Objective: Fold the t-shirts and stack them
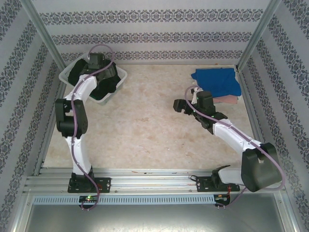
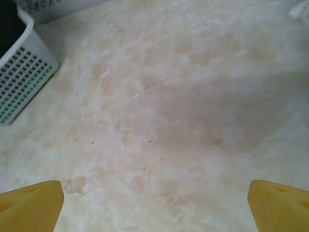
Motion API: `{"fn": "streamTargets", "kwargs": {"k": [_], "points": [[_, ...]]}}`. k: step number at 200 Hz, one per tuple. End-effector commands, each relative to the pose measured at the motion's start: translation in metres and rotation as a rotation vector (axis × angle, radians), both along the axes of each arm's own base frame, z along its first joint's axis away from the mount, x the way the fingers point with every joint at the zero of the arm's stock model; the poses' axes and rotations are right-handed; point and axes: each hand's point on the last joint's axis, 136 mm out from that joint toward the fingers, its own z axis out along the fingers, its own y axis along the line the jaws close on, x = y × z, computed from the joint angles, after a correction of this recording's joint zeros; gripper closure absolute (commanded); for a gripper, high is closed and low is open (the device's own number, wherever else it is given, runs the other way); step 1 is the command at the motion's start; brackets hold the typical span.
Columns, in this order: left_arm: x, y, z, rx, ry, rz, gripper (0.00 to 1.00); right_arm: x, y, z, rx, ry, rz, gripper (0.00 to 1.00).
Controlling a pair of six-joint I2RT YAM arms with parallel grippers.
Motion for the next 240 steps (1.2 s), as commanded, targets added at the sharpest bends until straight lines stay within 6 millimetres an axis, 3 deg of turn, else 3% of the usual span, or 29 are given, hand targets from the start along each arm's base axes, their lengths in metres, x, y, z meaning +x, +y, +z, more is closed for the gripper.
{"fn": "streamTargets", "kwargs": {"k": [1,29,46,77,96,124,139,169,197,224,240], "points": [[-0.017,-0.002,-0.037,-0.053,0.197,0.001,0.20,-0.005,0.020,-0.003,-0.026,0.027,0.090,0.02],[-0.017,-0.010,-0.040,-0.107,0.207,-0.016,0.29,0.001,0.036,-0.009,-0.026,0.054,0.127,0.02],[-0.027,-0.011,-0.022,-0.101,0.188,-0.020,0.30,0.008,0.052,-0.006,-0.011,0.060,0.172,0.02],[-0.067,0.000,0.031,0.046,0.149,0.001,0.02,0.018,0.073,-0.002,-0.009,0.071,0.232,0.02],[-0.104,0.007,0.039,0.059,0.163,0.039,0.00,0.023,0.076,-0.007,-0.013,0.077,0.236,0.02],[-0.147,0.022,0.020,-0.010,0.157,0.121,0.00,0.027,0.079,-0.012,-0.013,0.090,0.245,0.02],[-0.160,0.026,0.004,-0.078,0.175,0.159,0.07,0.026,0.083,-0.015,-0.003,0.099,0.261,0.02],[-0.162,0.020,-0.022,-0.166,0.196,0.192,0.18,0.021,0.091,-0.021,0.027,0.118,0.299,0.02],[-0.151,0.025,-0.040,-0.191,0.224,0.213,0.20,0.015,0.086,-0.027,0.020,0.117,0.290,0.02],[-0.150,0.029,-0.051,-0.209,0.239,0.215,0.49,0.008,0.081,-0.031,0.011,0.130,0.282,0.02],[-0.157,0.036,-0.053,-0.209,0.249,0.208,0.60,0.005,0.079,-0.034,0.006,0.135,0.274,0.02]]}}
